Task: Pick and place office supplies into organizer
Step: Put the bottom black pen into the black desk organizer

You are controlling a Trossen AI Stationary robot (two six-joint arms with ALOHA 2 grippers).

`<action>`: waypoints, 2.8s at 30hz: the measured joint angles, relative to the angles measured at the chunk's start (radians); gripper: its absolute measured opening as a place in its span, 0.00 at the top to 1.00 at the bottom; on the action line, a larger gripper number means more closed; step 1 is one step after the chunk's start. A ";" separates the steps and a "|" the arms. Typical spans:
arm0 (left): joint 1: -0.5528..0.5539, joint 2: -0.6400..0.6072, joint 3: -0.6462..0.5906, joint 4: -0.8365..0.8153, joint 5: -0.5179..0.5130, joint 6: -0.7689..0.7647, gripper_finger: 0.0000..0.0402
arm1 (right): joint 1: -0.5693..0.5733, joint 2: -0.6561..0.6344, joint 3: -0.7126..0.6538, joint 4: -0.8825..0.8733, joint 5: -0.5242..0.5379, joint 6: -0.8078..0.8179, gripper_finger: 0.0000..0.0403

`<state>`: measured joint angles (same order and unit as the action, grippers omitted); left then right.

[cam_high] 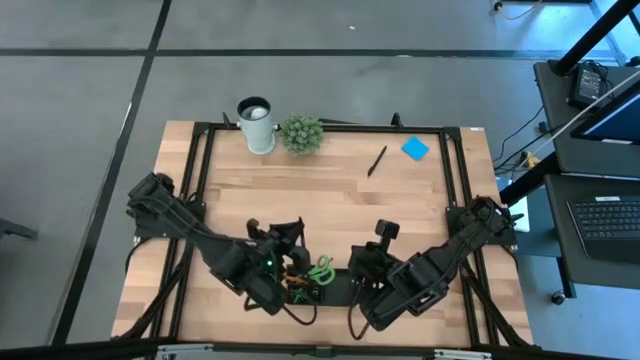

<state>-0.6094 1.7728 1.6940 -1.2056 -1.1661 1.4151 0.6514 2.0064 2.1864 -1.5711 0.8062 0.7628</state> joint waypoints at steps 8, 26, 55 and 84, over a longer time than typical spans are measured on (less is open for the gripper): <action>-0.012 0.078 -0.057 0.019 -0.072 -0.091 0.95 | -0.005 0.000 -0.001 0.000 0.000 0.022 0.97; -0.072 0.203 -0.056 0.036 0.020 -0.190 0.95 | -0.005 0.000 -0.001 0.003 0.000 0.021 0.97; -0.055 0.257 -0.055 0.088 0.166 -0.164 0.87 | -0.007 0.000 -0.001 0.008 -0.003 0.019 0.97; -0.055 0.254 -0.055 0.091 0.241 -0.119 0.76 | -0.007 0.000 -0.001 0.010 -0.003 0.019 0.97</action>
<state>-0.6641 2.0267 1.6386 -1.1141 -0.9253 1.2957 0.6445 2.0068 2.1857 -1.5612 0.8028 0.7815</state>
